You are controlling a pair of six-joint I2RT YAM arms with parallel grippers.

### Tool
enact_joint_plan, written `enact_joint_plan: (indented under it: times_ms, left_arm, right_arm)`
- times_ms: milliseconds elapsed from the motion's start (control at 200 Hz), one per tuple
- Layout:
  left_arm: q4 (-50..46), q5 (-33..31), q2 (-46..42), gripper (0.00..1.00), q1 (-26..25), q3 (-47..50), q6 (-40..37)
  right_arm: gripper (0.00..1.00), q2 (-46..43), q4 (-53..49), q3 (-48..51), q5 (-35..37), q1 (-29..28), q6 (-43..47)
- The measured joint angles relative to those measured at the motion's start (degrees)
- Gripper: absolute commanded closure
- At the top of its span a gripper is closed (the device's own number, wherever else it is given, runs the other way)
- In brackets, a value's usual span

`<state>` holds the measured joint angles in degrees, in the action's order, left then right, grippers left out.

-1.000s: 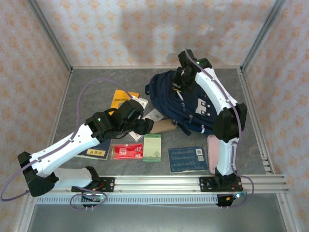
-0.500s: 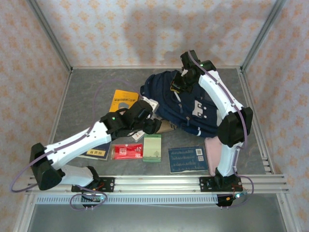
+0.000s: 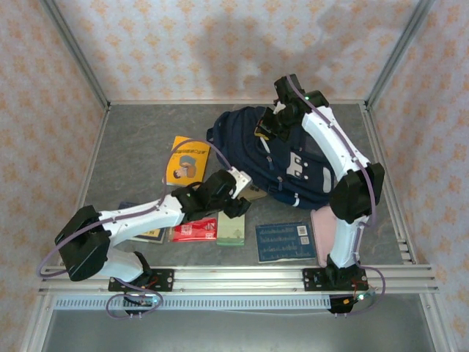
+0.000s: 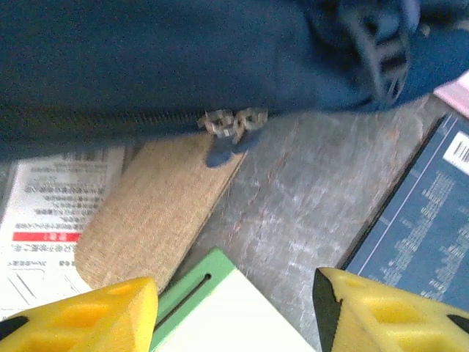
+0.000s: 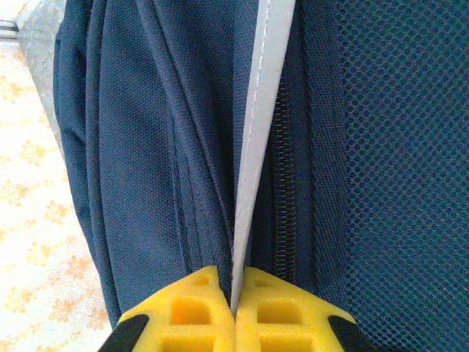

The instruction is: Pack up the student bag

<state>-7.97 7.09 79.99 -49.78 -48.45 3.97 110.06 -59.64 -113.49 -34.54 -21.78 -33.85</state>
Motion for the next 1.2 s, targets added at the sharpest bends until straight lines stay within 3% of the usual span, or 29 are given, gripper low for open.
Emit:
enact_joint_plan:
  times_ms: [425,891,1196]
  left_arm:
    - [16.8,0.2,1.7,0.37,1.3,5.6,-4.5]
    - [26.7,0.0,8.9,0.42,1.3,7.0,-3.9]
    - [28.4,-1.9,12.4,0.53,1.3,5.9,-2.5]
  right_arm:
    - [1.0,-2.3,2.5,4.2,-2.6,0.0,-1.0]
    - [1.0,-4.3,5.8,8.6,-4.5,0.0,-3.0]
    - [1.0,-6.2,10.1,13.0,-6.1,0.0,-5.8]
